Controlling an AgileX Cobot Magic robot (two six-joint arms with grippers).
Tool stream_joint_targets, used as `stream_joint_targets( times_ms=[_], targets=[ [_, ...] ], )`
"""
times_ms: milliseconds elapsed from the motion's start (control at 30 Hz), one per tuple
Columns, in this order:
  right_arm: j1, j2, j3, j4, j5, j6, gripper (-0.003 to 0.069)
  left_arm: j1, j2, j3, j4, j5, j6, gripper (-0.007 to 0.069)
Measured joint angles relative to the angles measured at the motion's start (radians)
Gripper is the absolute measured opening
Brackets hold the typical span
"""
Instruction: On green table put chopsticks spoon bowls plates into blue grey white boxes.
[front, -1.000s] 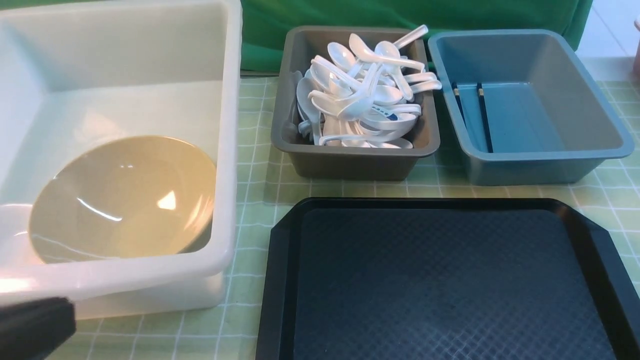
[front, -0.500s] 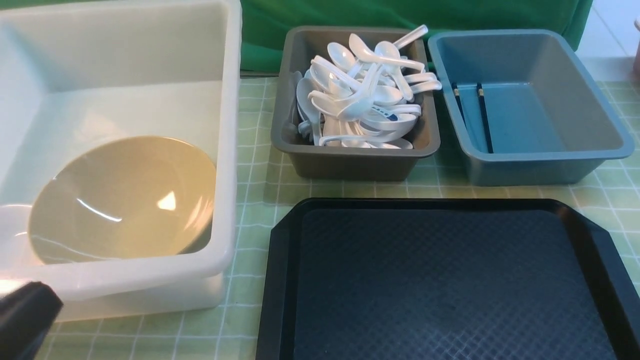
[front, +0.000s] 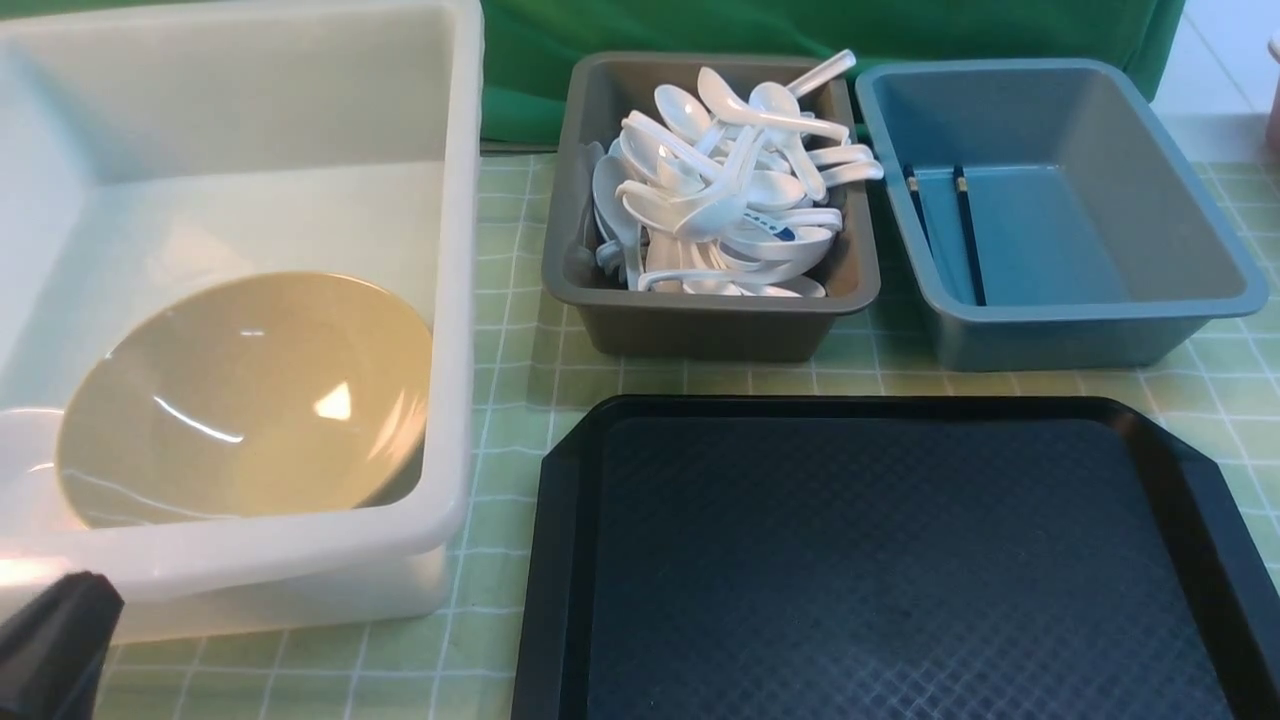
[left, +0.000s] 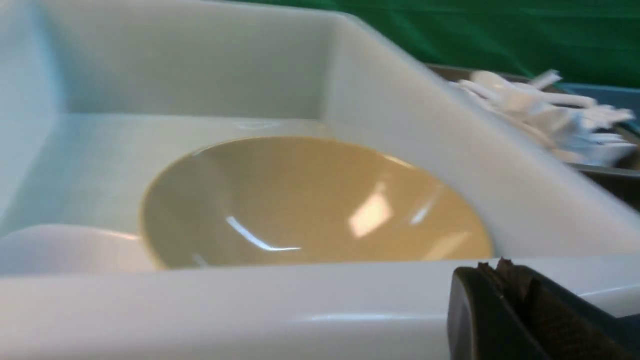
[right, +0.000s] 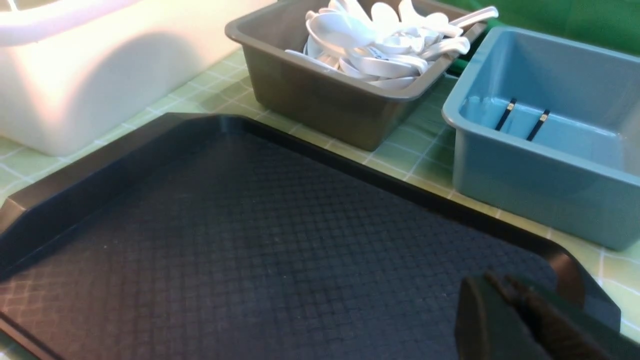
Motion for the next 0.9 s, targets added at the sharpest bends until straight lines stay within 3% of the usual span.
stream_joint_targets(
  times_ms=[100,233,900],
  targets=[
    [0.0,0.0,0.0,0.001,0.0,0.0,0.0047,0.0,0.0,0.018,0.11,0.023,-0.086,-0.0002],
    [0.0,-0.001,0.0,0.001,0.0,0.0,0.0047,0.0,0.0,0.019,0.167,0.123,-0.1,-0.0002],
    [0.0,-0.001,0.0,0.001,0.0,0.0,0.0047,0.049,0.0,0.019,0.089,0.115,-0.113,-0.0002]
  ],
)
